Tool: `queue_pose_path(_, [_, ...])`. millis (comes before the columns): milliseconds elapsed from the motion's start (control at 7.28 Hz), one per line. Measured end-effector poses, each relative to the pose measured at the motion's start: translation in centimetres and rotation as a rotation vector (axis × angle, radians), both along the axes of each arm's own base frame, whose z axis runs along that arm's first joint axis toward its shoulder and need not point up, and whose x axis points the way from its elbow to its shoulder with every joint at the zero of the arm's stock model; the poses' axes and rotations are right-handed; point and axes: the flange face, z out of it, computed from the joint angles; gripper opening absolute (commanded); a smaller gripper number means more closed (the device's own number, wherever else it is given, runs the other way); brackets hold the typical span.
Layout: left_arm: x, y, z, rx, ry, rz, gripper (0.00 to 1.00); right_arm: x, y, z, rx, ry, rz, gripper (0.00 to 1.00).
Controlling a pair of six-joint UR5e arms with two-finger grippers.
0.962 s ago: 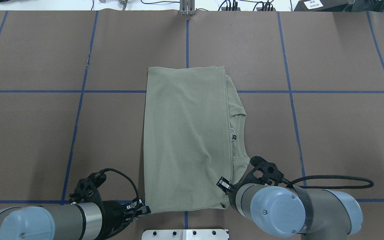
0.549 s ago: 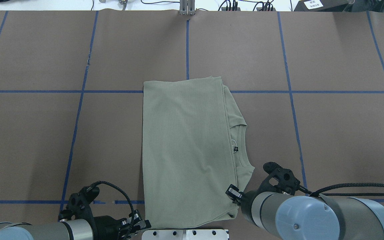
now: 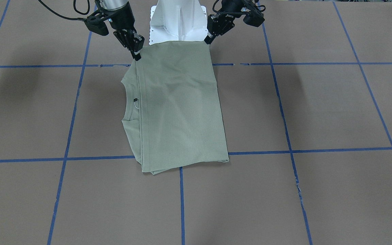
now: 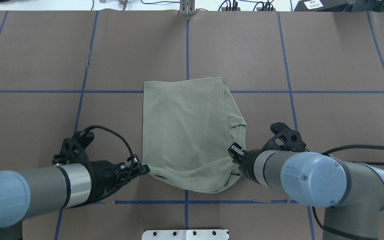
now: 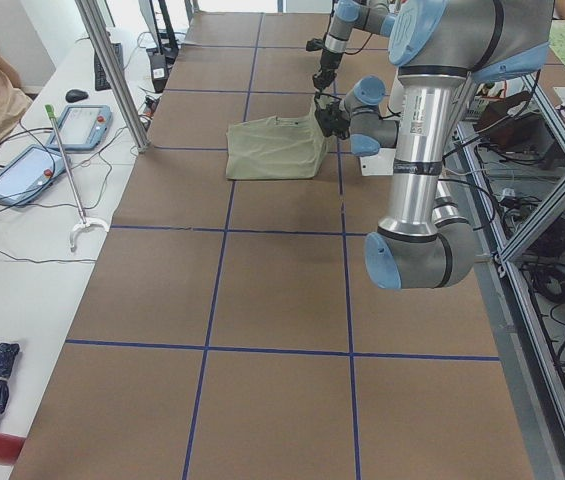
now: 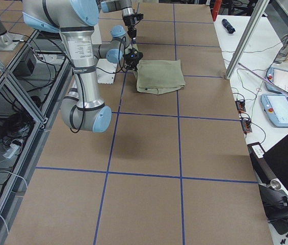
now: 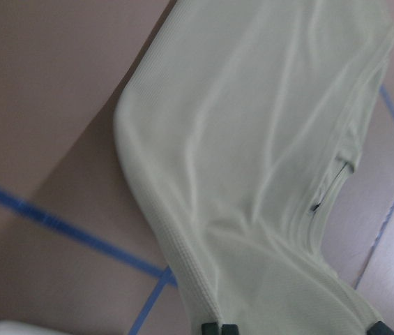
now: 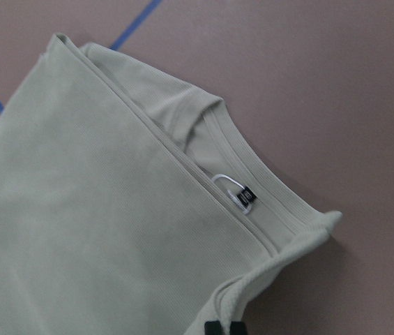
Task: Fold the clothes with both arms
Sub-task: 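Lift the near edge with both grippers and fold it away from the robot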
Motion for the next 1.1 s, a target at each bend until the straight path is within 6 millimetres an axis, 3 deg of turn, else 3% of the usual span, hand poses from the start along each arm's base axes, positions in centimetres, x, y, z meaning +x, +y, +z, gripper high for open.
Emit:
queue_pose_path(275, [0.2,-6.6,-0.4,0.079,-0.096,-0.078,0.00,-0.4,-7.1,0.4,0.029,0.054,0.027,0.00])
queue_pose_path(549, [1.3,-12.7,0.8,0.110,-0.180,-0.138,0.00,-1.0,-14.5,1.1,0.027,0.102,0.033,0.00])
queue_pose_path(824, [2.4,-16.5,2.5,0.122,-0.221,-0.171,0.00,-3.9,-19.7,2.1,0.025,0.091,0.046,0.00])
queue_pose_path(1099, [3.6,-19.2,4.6,0.126,-0.223,-0.196,0.00,-6.0,-23.3,4.3,0.030,0.078,0.063,0.00])
